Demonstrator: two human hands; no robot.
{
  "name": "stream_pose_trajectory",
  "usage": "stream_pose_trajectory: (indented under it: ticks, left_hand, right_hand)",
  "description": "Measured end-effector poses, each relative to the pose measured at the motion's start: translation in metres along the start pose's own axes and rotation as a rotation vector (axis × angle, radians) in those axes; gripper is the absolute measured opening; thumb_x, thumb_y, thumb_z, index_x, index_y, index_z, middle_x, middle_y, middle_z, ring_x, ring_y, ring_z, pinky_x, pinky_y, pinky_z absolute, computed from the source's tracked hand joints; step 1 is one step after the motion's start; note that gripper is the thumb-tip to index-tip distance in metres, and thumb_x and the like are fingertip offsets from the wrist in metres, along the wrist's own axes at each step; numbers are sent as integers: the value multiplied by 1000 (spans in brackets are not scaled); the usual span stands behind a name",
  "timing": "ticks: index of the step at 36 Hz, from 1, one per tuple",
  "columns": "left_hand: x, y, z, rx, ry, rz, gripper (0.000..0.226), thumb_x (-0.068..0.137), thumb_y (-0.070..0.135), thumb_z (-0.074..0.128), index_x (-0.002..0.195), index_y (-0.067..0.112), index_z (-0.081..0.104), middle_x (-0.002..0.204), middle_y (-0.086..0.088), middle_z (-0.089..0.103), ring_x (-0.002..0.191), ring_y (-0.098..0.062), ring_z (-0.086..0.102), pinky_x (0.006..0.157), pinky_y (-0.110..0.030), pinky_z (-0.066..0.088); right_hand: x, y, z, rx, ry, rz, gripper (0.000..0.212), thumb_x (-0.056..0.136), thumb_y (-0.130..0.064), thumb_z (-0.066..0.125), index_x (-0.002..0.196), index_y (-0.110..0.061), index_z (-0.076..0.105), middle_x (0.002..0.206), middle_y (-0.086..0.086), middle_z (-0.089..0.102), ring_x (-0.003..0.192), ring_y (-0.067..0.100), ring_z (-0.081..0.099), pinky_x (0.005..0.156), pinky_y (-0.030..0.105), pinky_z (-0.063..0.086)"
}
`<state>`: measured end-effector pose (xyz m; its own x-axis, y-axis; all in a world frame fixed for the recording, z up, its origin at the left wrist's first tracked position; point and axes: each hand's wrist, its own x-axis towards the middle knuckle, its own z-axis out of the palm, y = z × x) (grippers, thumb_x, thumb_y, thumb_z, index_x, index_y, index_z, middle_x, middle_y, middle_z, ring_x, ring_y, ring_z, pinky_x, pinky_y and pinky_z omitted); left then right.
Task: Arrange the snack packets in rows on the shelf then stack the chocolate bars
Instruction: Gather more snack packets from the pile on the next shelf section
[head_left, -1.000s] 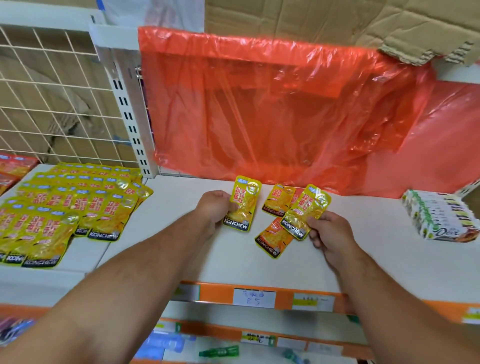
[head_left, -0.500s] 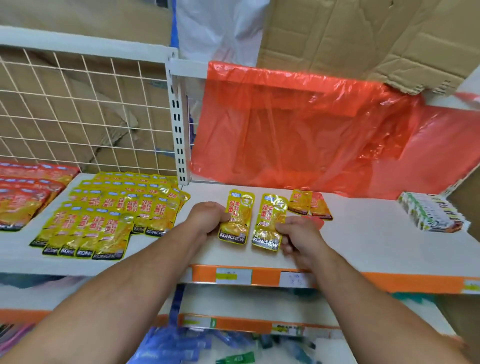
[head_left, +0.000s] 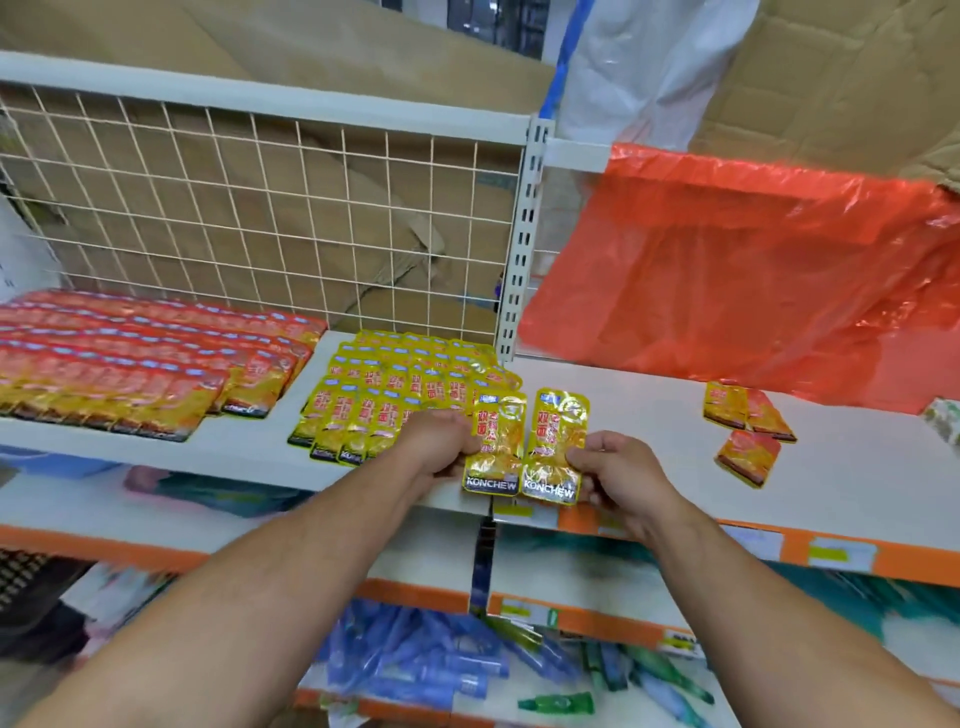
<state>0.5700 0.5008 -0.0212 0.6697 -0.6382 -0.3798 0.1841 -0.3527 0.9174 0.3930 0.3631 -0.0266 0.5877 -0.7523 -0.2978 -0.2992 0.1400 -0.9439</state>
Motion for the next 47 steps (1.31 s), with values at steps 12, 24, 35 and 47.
stream_pose_trajectory:
  ticks: [12,24,35,47]
  left_hand:
    - [25,6,-43,131,189,50,18,81,3,77,84,14,63,76,-1,62,63,-16,56,58,-25,46]
    - [56,-5,-40,450,280,68,25,79,8,78,64,18,60,90,-3,72,83,-19,65,79,-31,56]
    - [55,-9,-37,888,303,186,4,77,12,68,80,12,65,79,-2,68,79,-22,64,61,-27,47]
    - [57,-18,-41,974,302,216,17,77,13,68,71,20,54,71,1,60,74,-23,62,58,-27,45]
  right_hand:
    - [44,-24,42,-12,-37,-40,26,88,1,69,75,-12,50,53,3,48,42,13,40,38,25,34]
    - [73,-21,50,-43,-101,-15,15,88,-2,70,87,-7,56,55,7,51,41,14,41,41,24,36]
    - [78,-6,49,2,-116,25,10,88,0,68,93,-2,59,63,13,54,44,14,42,43,24,33]
    - [78,5,61,-1,-133,49,16,87,0,69,89,-7,54,54,9,52,43,17,44,41,25,35]
